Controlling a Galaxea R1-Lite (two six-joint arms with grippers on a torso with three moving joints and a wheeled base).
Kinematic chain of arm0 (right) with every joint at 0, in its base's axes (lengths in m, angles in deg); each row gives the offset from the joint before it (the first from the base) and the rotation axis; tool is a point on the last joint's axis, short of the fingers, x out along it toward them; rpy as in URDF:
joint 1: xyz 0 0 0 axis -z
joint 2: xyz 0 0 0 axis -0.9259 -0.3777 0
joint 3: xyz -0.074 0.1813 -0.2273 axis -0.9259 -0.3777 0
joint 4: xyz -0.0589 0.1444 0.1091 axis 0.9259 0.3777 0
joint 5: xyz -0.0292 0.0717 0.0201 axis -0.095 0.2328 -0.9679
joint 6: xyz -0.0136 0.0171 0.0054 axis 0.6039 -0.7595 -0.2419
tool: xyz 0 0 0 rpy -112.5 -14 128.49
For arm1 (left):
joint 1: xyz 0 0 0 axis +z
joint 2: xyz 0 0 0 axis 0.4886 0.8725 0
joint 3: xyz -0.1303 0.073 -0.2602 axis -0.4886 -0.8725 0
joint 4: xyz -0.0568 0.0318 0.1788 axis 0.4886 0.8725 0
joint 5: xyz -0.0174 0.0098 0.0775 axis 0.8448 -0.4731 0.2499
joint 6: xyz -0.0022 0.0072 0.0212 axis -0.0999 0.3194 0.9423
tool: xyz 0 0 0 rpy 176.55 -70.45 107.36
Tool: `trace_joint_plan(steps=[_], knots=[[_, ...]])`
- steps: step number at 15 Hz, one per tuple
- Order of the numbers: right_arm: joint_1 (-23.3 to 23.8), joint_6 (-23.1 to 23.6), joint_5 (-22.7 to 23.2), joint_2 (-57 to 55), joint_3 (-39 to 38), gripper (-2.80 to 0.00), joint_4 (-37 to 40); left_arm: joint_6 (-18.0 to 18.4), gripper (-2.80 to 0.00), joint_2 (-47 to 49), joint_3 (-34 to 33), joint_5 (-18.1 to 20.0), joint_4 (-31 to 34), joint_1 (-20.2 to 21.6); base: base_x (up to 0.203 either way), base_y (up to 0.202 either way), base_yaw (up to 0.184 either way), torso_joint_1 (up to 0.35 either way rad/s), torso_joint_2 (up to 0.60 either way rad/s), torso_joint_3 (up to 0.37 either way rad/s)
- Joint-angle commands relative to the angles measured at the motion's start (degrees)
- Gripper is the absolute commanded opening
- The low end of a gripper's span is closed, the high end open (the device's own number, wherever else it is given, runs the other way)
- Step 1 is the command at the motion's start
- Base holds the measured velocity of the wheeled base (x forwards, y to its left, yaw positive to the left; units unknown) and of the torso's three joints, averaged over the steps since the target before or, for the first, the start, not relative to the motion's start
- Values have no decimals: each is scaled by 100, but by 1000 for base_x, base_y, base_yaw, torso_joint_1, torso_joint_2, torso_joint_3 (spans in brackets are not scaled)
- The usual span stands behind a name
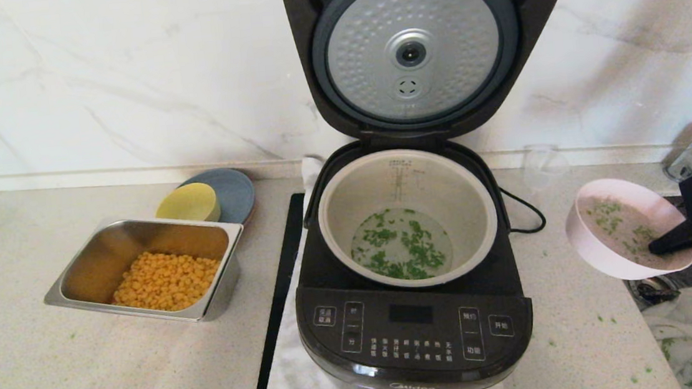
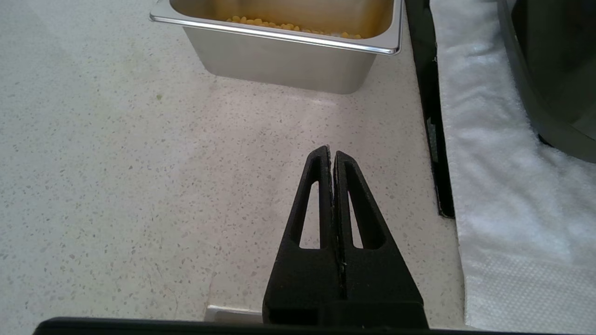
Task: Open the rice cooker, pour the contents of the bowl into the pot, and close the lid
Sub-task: Pour the water from the bowl into the rice cooker
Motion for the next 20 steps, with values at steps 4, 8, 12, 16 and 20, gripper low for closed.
trace_joint_plan(steps=[4,8,12,16,20], knots=[[-1845,-494,-517,-167,1492,-280,722,0,-280,-13,-4,-1,1,-1,0,0,0,0,0,0],[-2860,-766,-1193,-767,2524,-280,938,0,-280,-13,2,-1,1,-8,0,0,0,0,0,0],[-3666,-868,-1603,-1370,2839,-280,877,0,-280,-13,2,-1,1,-1,0,0,0,0,0,0],[-4217,-1177,-1808,-1841,2843,-280,400,0,-280,-6,0,-1,1,-2,0,0,0,0,0,0],[-4340,-1251,-1830,-2116,2856,-280,-121,0,-280,-13,2,-1,1,-1,0,0,0,0,0,0]])
